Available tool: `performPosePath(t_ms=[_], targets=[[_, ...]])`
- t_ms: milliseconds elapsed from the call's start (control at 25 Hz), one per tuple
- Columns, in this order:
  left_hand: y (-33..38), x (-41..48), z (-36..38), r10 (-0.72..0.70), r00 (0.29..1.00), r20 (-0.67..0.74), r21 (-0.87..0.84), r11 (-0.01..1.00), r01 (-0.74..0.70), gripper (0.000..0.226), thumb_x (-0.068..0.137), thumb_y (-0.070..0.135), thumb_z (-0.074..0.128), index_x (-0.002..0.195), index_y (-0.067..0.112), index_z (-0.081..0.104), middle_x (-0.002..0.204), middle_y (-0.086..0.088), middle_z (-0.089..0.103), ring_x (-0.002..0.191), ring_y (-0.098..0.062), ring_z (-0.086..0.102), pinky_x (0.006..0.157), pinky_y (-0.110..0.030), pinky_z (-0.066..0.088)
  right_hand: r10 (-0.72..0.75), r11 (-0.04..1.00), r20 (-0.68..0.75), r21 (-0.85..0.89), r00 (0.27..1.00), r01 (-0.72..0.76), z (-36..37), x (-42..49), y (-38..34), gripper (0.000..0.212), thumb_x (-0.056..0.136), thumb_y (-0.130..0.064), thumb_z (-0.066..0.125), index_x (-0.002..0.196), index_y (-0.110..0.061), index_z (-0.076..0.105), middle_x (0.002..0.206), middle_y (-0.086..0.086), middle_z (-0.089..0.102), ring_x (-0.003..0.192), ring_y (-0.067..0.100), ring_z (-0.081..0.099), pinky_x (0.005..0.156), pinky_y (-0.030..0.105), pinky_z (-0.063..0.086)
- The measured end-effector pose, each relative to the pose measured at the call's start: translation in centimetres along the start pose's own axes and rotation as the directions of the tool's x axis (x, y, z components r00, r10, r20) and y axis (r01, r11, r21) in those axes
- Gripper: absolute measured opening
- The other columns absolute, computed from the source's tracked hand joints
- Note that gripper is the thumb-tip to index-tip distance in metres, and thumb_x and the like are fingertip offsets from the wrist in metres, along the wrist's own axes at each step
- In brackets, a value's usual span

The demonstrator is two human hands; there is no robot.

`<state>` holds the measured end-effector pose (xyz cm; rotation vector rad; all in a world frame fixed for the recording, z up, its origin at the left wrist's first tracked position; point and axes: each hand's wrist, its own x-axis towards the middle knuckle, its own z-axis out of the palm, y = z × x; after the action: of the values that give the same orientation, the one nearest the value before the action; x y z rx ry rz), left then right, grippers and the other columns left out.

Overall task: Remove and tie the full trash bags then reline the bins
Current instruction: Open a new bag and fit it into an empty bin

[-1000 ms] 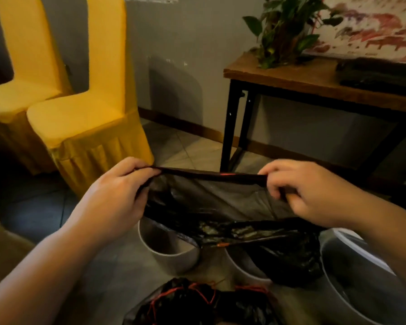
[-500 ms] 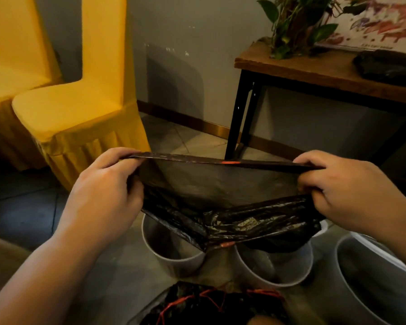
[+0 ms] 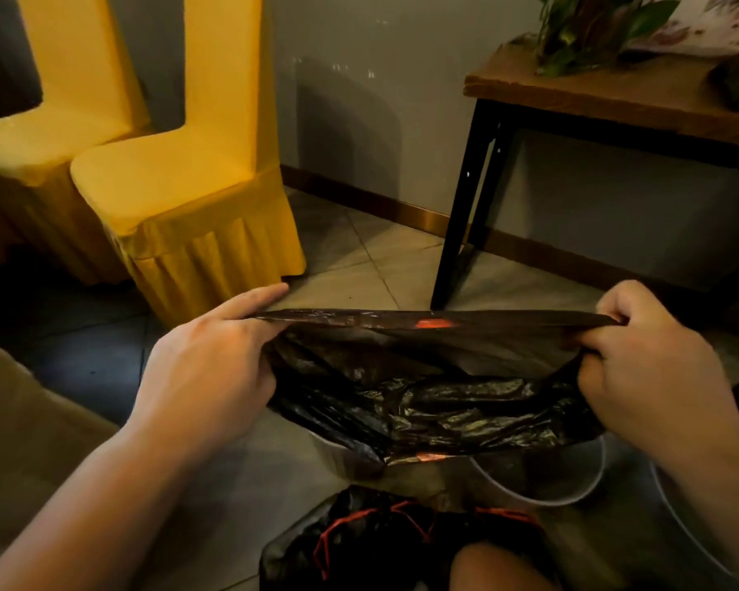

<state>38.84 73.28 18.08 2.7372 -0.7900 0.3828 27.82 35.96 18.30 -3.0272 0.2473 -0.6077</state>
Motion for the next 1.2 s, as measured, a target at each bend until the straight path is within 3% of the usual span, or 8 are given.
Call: performPosePath(t_ms=[120, 240, 400, 520, 640, 880, 1080, 1200], targets=[[-0.2, -1.3, 0.3, -0.02, 1.0, -0.007, 0.004, 1.0, 0.02, 0.042, 0.084, 0.025, 0.067, 0.124, 0.037, 0.074, 0.149, 0.02, 0.056, 0.119, -0.004, 0.066, 0.08, -0.032, 0.06, 0.034, 0.999, 0.045, 0.025, 0.998, -0.035, 0.9, -0.7, -1.3, 0.018, 0.086, -0.029, 0.066, 0.072, -0.017, 0.066, 0.097, -0.006, 0.038, 0.057, 0.014, 0.05, 0.048, 0.041, 0.053], [0.3, -1.0, 0.7, -0.086, 0.993, -0.085, 0.011, 0.996, 0.087, 0.027, 0.087, 0.03, 0.072, 0.114, 0.035, 0.077, 0.122, 0.018, 0.071, 0.103, -0.01, 0.068, 0.075, -0.03, 0.054, 0.052, 0.998, 0.099, -0.026, 0.994, -0.049, 1.6, -0.9, -1.9, 0.013, 0.082, -0.023, 0.076, 0.08, -0.016, 0.065, 0.101, -0.005, 0.037, 0.058, 0.015, 0.05, 0.047, 0.038, 0.053], [0.0, -0.8, 1.3, -0.051, 0.982, -0.184, 0.021, 0.998, 0.056, 0.016, 0.087, 0.017, 0.072, 0.094, 0.028, 0.08, 0.103, 0.006, 0.074, 0.106, -0.025, 0.062, 0.089, -0.041, 0.05, -0.006, 0.996, 0.085, -0.094, 0.996, 0.014, 1.4, -1.5, -1.6, 0.02, 0.074, -0.014, 0.078, 0.076, -0.02, 0.059, 0.092, -0.004, 0.037, 0.067, 0.017, 0.044, 0.045, 0.033, 0.047], [-0.4, -1.7, 1.7, -0.074, 0.989, -0.13, -0.048, 0.997, 0.068, 0.022, 0.084, 0.016, 0.066, 0.091, 0.032, 0.079, 0.105, 0.008, 0.06, 0.102, -0.02, 0.059, 0.084, -0.034, 0.048, 0.008, 0.992, 0.066, -0.126, 0.998, 0.0, 1.6, -2.1, -1.2, 0.012, 0.075, -0.021, 0.077, 0.072, -0.021, 0.065, 0.099, -0.003, 0.041, 0.081, 0.018, 0.049, 0.05, 0.036, 0.052], [0.2, -2.2, 2.5, -0.086, 0.996, -0.021, 0.031, 0.996, 0.086, 0.034, 0.083, 0.017, 0.072, 0.113, 0.032, 0.08, 0.108, 0.007, 0.053, 0.104, -0.018, 0.057, 0.079, -0.035, 0.057, 0.054, 0.984, 0.043, -0.173, 0.998, -0.046, 1.9, -2.8, -1.2, 0.015, 0.084, -0.023, 0.071, 0.071, -0.018, 0.067, 0.103, 0.001, 0.051, 0.069, 0.019, 0.05, 0.049, 0.034, 0.05], [1.4, -1.9, 2.0, -0.136, 0.987, 0.089, 0.023, 0.991, 0.134, 0.05, 0.085, 0.018, 0.076, 0.133, 0.032, 0.069, 0.149, 0.007, 0.05, 0.138, -0.02, 0.047, 0.104, -0.039, 0.051, 0.003, 0.973, 0.105, -0.229, 0.995, 0.022, 1.6, -3.1, -0.9, 0.014, 0.073, -0.015, 0.074, 0.07, -0.018, 0.061, 0.089, 0.0, 0.045, 0.056, 0.019, 0.037, 0.041, 0.027, 0.037], [1.5, -0.7, 1.4, -0.066, 0.991, 0.114, -0.133, 0.988, 0.081, 0.038, 0.084, 0.007, 0.066, 0.071, 0.043, 0.062, 0.097, 0.021, 0.056, 0.104, -0.01, 0.056, 0.08, -0.03, 0.047, -0.022, 0.95, 0.182, -0.302, 0.983, 0.077, 2.3, -3.1, 0.3, 0.011, 0.075, -0.031, 0.073, 0.071, -0.033, 0.062, 0.089, -0.007, 0.033, 0.058, 0.009, 0.032, 0.043, 0.017, 0.014], [0.2, -0.7, 1.9, -0.015, 0.973, 0.231, -0.065, 0.997, 0.031, 0.032, 0.091, 0.015, 0.064, 0.093, 0.046, 0.072, 0.115, 0.021, 0.044, 0.116, -0.005, 0.046, 0.091, -0.022, 0.045, 0.013, 0.953, 0.164, -0.299, 0.986, 0.037, 3.5, -3.7, 0.5, 0.008, 0.075, -0.03, 0.07, 0.07, -0.032, 0.065, 0.109, -0.005, 0.047, 0.049, 0.004, 0.031, 0.041, 0.018, 0.019]])
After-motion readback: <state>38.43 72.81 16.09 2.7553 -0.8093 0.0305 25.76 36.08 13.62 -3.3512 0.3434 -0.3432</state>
